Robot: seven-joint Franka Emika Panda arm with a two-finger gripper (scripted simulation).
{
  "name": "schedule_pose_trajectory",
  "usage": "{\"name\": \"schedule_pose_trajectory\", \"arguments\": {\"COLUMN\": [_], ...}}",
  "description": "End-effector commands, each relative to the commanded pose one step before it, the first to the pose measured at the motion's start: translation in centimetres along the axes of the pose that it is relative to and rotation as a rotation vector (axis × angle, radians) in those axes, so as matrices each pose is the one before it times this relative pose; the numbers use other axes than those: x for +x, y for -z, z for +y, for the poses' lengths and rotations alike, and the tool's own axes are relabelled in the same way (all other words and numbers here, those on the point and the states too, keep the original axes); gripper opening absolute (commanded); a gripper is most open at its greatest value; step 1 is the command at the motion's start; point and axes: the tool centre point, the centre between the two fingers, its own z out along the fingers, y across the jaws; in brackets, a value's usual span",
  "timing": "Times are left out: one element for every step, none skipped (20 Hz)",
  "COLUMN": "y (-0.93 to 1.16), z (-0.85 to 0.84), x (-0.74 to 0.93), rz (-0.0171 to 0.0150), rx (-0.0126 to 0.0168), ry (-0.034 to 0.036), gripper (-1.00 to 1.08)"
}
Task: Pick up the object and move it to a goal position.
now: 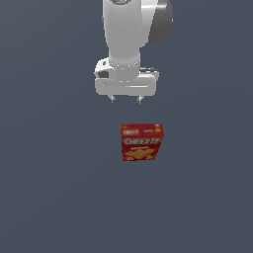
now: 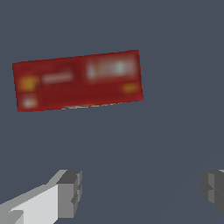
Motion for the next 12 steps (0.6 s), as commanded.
{"name": "schedule_pose_trajectory", "arguments": {"y": [-0.002, 0.002, -0.018, 0.012, -0.005, -0.01, -0.013, -0.015, -0.018, -0.02, -0.023, -0.025], "z": [0.228, -0.023, -0.053, -0.042, -0.022, -0.015, -0.016, -0.016, -0.025, -0.035, -0.045, -0.051], "x": [0.028, -0.006, 0.01, -0.001, 0.019, 0.029, 0.037, 0.045, 0.052, 0.058, 0.064, 0.068], "rz": [-0.00172, 0.00022, 0.0, 0.0006, 0.00026, 0.0002, 0.0002, 0.00024, 0.0003, 0.00039, 0.00047, 0.00053], "rx": [0.00025, -0.00003, 0.0, -0.00012, -0.00008, -0.00009, -0.0001, -0.00012, -0.00014, -0.00016, -0.00018, -0.00019], "ry": [-0.00287, 0.00065, 0.0, -0.00158, -0.00319, -0.00463, -0.0059, -0.0072, -0.00834, -0.00941, -0.01046, -0.01136], "gripper": [1.0, 1.0, 1.0, 1.0, 1.0, 1.0, 1.0, 1.0, 1.0, 1.0, 1.0, 1.0]}}
